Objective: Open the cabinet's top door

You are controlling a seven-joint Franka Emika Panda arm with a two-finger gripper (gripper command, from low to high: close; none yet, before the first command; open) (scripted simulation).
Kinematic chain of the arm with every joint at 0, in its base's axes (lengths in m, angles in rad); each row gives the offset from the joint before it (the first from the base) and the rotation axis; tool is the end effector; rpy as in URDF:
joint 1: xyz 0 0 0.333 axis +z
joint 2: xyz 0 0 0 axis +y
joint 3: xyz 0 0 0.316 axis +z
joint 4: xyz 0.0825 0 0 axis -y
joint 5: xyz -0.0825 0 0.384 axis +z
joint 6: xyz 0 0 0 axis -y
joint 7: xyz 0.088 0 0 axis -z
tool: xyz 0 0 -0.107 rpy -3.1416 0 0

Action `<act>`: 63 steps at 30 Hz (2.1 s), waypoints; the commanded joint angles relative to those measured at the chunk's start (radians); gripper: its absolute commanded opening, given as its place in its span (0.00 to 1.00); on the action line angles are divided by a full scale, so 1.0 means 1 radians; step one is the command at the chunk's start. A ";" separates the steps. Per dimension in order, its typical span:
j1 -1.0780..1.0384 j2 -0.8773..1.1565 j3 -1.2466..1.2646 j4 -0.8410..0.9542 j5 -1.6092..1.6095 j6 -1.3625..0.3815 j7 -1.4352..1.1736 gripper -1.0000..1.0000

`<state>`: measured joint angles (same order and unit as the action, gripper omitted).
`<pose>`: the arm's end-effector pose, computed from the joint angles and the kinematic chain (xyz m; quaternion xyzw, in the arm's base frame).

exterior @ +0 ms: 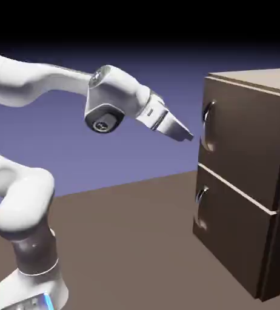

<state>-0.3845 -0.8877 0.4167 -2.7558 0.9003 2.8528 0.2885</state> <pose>0.3405 -0.0124 0.5453 -0.7742 0.4090 -0.4364 0.2073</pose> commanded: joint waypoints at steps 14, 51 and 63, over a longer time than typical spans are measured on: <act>-0.268 -0.215 0.282 0.037 0.609 -0.125 -0.306 0.50; -0.927 -0.608 0.857 0.212 1.834 -0.428 -0.918 0.00; -0.816 -0.584 0.652 -0.126 1.722 -0.950 -1.045 0.00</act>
<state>-1.2003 -1.4713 1.0687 -2.8818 2.6221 1.9019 -0.7568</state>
